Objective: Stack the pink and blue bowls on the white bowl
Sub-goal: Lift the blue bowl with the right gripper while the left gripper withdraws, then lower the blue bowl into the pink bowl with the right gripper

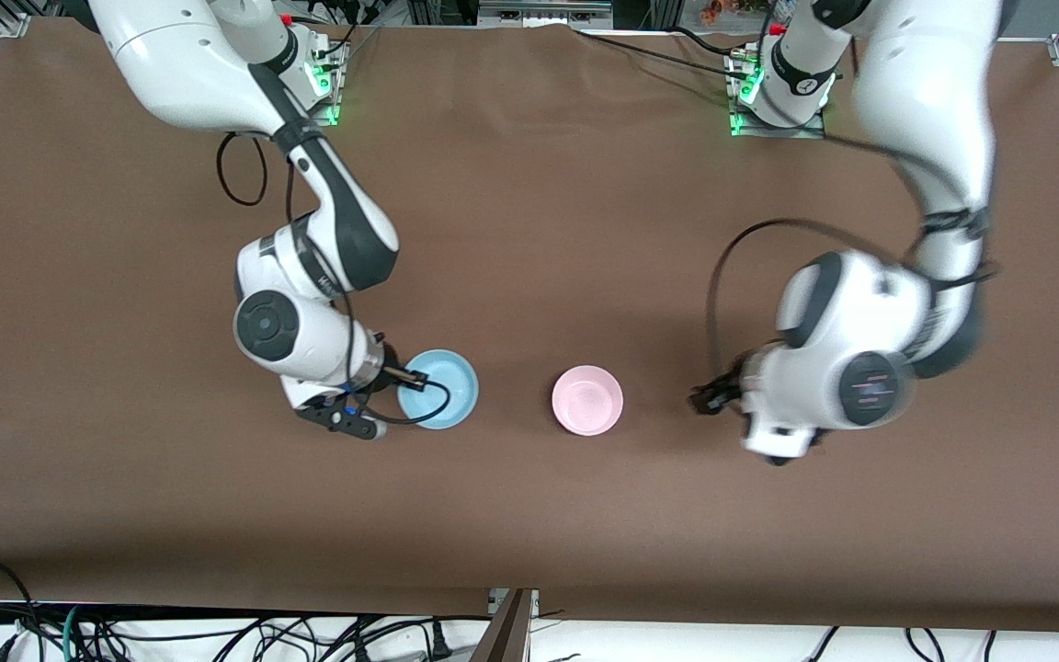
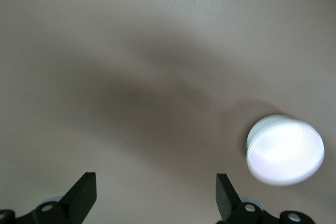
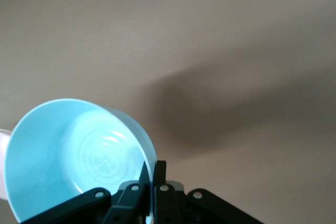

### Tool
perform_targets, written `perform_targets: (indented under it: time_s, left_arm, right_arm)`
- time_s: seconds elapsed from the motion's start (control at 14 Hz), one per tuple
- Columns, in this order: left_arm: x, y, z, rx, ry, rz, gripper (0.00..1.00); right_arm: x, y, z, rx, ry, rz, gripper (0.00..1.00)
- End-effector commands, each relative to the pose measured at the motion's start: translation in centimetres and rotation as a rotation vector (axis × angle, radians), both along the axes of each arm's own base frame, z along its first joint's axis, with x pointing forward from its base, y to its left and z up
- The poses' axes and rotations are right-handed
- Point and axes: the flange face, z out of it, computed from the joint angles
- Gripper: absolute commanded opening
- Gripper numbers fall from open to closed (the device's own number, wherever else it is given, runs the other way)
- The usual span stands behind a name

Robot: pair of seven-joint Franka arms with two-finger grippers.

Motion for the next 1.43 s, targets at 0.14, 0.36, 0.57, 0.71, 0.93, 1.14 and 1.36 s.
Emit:
perform_targets:
  time_s: [0.14, 0.36, 0.57, 0.71, 0.93, 1.14, 1.36]
  left_arm:
    - [-1.9, 11.5, 13.7, -0.015, -0.184, -0.415, 1.0]
    - [-3.9, 13.5, 17.6, 0.048, -0.204, -0.488, 1.0]
    - [-4.7, 16.2, 16.6, 0.037, -0.196, -0.477, 1.0]
    - [-5.9, 15.9, 14.8, 0.046, -0.233, -0.512, 1.0]
    - [-9.2, 15.4, 13.2, 0.067, -0.286, -0.537, 1.0]
    - [-9.6, 15.5, 12.9, 0.059, -0.28, -0.532, 1.0]
    - [-9.8, 15.0, 13.4, 0.059, -0.282, -0.538, 1.0]
  right_arm:
    - [-2.1, 9.7, -0.8, 0.122, -0.087, -0.229, 0.0]
    - [-2.2, 14.7, -1.8, 0.255, -0.179, -0.32, 0.0]
    - [-3.1, 18.2, -3.8, 0.331, -0.234, -0.333, 0.0]
    - [-3.4, 18.4, -5.0, 0.323, -0.232, -0.326, 0.0]
    - [-4.1, 19.0, -6.1, 0.307, -0.225, -0.307, 0.0]
    - [-4.9, 19.6, -7.5, 0.27, -0.235, -0.263, 0.0]
    - [-5.4, 19.6, -8.5, 0.229, -0.254, -0.215, 0.0]
